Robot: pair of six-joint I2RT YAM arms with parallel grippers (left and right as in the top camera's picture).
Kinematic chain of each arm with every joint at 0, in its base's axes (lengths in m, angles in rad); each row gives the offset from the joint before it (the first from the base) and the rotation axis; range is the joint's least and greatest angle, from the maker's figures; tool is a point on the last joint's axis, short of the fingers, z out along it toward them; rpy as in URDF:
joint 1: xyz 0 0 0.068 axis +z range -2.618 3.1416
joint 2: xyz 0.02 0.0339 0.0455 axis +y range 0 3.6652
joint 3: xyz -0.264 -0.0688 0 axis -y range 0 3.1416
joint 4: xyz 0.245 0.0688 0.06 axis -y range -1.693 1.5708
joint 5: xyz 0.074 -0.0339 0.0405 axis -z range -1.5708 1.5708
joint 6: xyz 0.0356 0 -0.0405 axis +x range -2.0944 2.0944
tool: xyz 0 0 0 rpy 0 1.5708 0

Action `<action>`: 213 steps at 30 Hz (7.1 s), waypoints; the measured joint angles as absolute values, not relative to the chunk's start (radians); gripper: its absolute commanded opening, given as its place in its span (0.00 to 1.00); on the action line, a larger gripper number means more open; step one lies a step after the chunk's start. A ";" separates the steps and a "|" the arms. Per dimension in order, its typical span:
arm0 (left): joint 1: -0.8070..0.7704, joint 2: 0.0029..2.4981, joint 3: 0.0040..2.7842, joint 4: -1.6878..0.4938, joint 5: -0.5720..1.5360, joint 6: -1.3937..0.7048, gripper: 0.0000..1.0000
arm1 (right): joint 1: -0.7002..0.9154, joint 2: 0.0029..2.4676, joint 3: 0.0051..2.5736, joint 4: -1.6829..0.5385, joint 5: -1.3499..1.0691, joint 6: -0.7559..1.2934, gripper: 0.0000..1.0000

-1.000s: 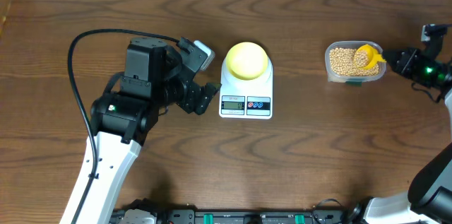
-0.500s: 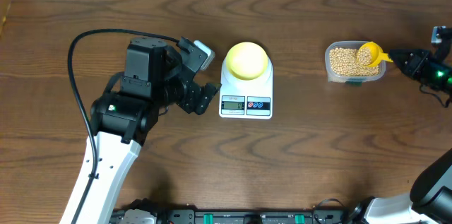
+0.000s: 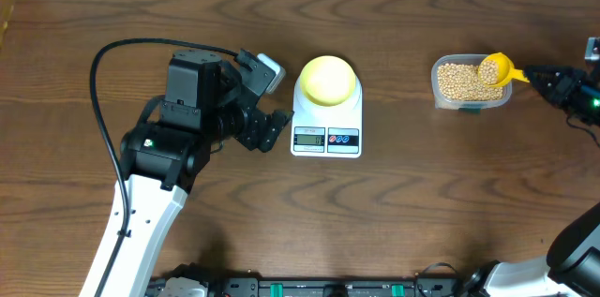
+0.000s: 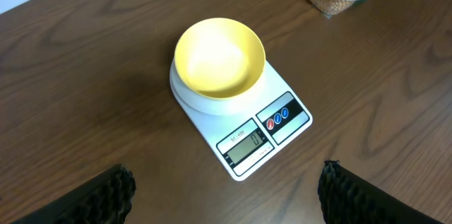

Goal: Scoop item into bowl and weigh 50g on scale
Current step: 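Lift the filled scoop out of the tub with the right gripper, then carry the filled scoop over the yellow bowl with the right gripper, then tilt the scoop with the right gripper to pour soybeans into the bowl, then carry the empty yellow scoop back over the soybean tub with the right gripper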

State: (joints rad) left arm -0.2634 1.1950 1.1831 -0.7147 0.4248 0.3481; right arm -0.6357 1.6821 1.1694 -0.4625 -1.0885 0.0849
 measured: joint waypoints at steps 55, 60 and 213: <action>-0.263 1.195 1.183 -0.715 0.425 0.348 0.85 | -0.574 1.682 1.168 -0.228 -1.284 0.538 0.01; -0.263 1.195 1.183 -0.715 0.425 0.348 0.85 | -0.512 1.682 1.168 -0.215 -1.280 0.542 0.01; -0.263 1.195 1.183 -0.715 0.425 0.348 0.85 | 0.360 1.682 1.168 -0.036 -0.474 -0.410 0.01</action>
State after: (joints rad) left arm -0.2634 1.1950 1.1828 -0.7151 0.4252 0.3481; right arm 0.3595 1.6821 1.1675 -0.0364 -0.4736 -0.4099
